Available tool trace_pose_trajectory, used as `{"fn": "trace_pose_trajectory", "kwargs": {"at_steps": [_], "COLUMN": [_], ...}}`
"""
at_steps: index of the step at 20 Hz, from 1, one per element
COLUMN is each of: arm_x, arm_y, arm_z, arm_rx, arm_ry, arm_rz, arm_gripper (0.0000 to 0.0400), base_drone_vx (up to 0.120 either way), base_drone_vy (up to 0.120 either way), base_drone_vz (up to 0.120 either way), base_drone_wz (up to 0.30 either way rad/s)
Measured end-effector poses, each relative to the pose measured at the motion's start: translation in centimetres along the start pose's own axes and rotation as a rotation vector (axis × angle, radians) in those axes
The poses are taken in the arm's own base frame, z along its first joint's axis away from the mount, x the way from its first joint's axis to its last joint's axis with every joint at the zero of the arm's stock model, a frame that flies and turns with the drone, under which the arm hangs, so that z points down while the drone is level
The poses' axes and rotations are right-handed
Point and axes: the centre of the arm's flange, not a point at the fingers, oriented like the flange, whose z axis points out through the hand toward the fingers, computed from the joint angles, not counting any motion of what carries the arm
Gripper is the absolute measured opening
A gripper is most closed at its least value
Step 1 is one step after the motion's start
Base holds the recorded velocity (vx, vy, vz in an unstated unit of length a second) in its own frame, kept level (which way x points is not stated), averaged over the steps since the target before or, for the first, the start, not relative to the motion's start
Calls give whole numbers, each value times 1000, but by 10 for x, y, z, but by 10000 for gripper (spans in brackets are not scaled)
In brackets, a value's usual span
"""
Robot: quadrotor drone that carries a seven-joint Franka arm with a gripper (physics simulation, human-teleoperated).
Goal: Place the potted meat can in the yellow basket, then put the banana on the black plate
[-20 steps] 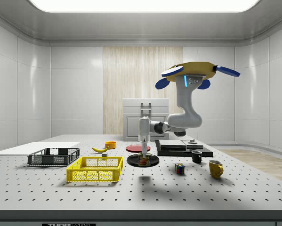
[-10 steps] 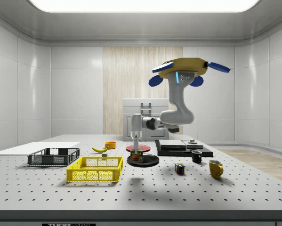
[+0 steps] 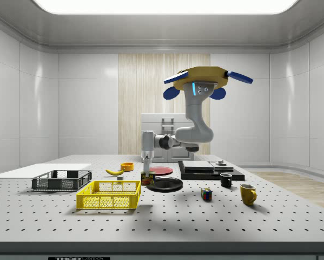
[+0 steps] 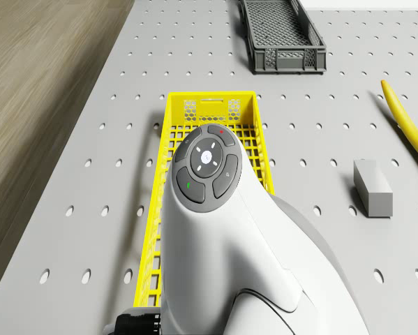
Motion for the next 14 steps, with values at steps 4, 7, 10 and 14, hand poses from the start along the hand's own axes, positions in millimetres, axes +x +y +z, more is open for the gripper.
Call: {"fn": "trace_pose_trajectory", "kwargs": {"at_steps": [4, 7, 10, 14], "arm_x": [0, 0, 0, 0], "arm_y": [0, 0, 0, 0], "arm_z": [0, 0, 0, 0], "arm_rx": [0, 0, 0, 0], "arm_ry": [0, 0, 0, 0], "arm_rz": [0, 0, 0, 0], "arm_gripper": [291, 291, 291, 291], "base_drone_vx": [120, 120, 120, 120], "base_drone_vy": [0, 0, 0, 0], "base_drone_vz": [0, 0, 0, 0], "base_drone_wz": [0, 0, 0, 0]}}
